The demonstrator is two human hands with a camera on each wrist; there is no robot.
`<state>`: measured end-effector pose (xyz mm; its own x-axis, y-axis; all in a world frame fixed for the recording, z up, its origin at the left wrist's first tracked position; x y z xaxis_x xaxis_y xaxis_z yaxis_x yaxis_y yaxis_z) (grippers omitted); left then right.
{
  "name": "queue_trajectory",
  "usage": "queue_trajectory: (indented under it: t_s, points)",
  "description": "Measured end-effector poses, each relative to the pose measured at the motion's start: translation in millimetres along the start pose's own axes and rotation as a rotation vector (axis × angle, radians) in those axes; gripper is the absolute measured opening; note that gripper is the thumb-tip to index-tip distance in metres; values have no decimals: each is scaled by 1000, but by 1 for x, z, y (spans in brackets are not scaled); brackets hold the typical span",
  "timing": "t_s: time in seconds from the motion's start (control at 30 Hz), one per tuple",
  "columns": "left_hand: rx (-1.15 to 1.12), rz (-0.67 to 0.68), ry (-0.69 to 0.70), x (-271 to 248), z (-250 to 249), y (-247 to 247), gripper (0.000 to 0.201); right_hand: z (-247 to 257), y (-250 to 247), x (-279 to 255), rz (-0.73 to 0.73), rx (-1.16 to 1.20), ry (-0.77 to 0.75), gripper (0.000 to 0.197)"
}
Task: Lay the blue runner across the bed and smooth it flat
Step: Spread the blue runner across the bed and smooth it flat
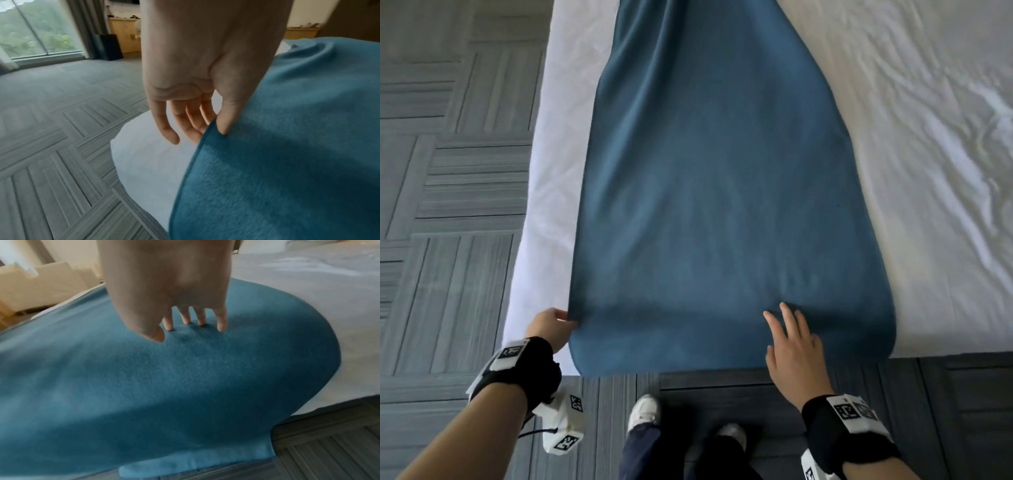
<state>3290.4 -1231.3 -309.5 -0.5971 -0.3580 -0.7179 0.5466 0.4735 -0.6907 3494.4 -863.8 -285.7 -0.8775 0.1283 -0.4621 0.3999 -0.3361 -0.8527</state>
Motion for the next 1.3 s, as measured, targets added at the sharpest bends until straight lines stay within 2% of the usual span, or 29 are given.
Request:
queue_trajectory:
  t_s: [0.1, 0.23, 0.4, 0.67, 0.83, 0.93, 1.03, 1.2, 1.3]
  points:
    - [-23, 15, 68, -8, 4, -1, 29, 15, -8, 6, -45, 67, 63, 56]
    - [-121, 35, 149, -3, -15, -15, 29, 51, -21, 35, -91, 130, 29, 56]
    - [-165, 110, 290, 24, -78, -35, 36, 103, -32, 78, -125, 204, 51, 56]
    - [-23, 200, 523, 68, -183, -73, 45, 174, -36, 142, -178, 320, 269, 57]
    - [10, 234, 491, 96, -206, -82, 44, 210, -25, 161, -168, 324, 241, 55]
    - [97, 170, 488, 109, -203, -85, 19, 218, -19, 162, -157, 319, 225, 56]
    - [152, 141, 463, 119, -197, -89, 11, 212, -23, 165, -178, 324, 227, 58]
    - [189, 307, 406, 119, -211, -91, 7, 196, -45, 183, -204, 331, 274, 59]
    - [46, 386, 391, 118, -231, -100, 23, 185, -63, 200, -215, 355, 304, 59]
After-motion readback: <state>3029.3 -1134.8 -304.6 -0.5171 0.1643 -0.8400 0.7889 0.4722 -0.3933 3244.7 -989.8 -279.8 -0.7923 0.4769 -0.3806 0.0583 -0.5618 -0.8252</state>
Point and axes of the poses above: each hand's wrist, its own x-axis towards the middle knuckle, its own y-axis out of the palm, z = x × y, the point moved 8 cm from there along x, towards the middle knuckle, and after that the axes turned 13 degrees about -y, right-handed, at the moved point
